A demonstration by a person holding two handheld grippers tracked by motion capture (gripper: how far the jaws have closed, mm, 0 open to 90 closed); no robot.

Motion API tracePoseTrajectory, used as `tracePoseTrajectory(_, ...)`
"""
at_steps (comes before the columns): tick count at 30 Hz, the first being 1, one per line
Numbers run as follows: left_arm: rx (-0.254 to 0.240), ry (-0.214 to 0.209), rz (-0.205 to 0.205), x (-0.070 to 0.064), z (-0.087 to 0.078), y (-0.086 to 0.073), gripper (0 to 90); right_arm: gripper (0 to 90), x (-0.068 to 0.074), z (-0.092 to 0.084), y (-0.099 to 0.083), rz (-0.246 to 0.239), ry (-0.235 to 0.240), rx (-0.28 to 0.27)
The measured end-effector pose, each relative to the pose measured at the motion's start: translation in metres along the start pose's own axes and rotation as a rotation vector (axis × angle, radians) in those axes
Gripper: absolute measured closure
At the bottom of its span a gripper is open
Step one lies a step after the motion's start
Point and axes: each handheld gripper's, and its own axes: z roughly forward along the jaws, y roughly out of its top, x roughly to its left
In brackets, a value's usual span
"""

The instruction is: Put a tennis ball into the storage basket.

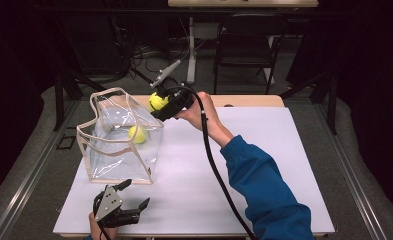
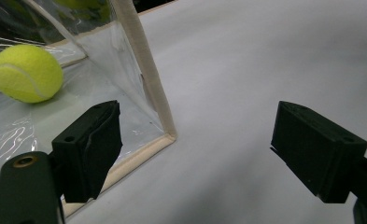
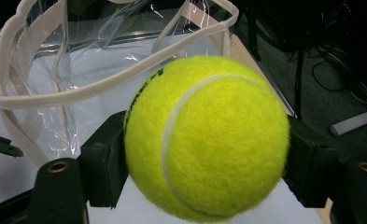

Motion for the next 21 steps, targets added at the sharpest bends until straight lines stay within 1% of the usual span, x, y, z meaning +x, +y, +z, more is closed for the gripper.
tracePoseTrajectory(7, -0.002, 0.000, -0.001, 0.000, 0.000, 0.000, 16.1, 26.3, 0.003, 0.004, 0.005, -0.014, -0.002, -0.009)
tracePoseTrajectory(9, 0.001, 0.002, -0.001, 0.000, 0.000, 0.000, 16.1, 26.3, 0.006, 0.004, 0.007, -0.024, -0.008, -0.030)
tracePoseTrajectory(17, -0.003, 0.001, -0.001, 0.000, -0.001, 0.000, 16.1, 26.3, 0.010, 0.008, 0.013, -0.033, -0.005, -0.036)
tracePoseTrajectory(21, -0.001, 0.002, -0.001, 0.000, -0.001, 0.000, 16.1, 26.4, 0.012, 0.009, 0.017, -0.044, -0.008, -0.056)
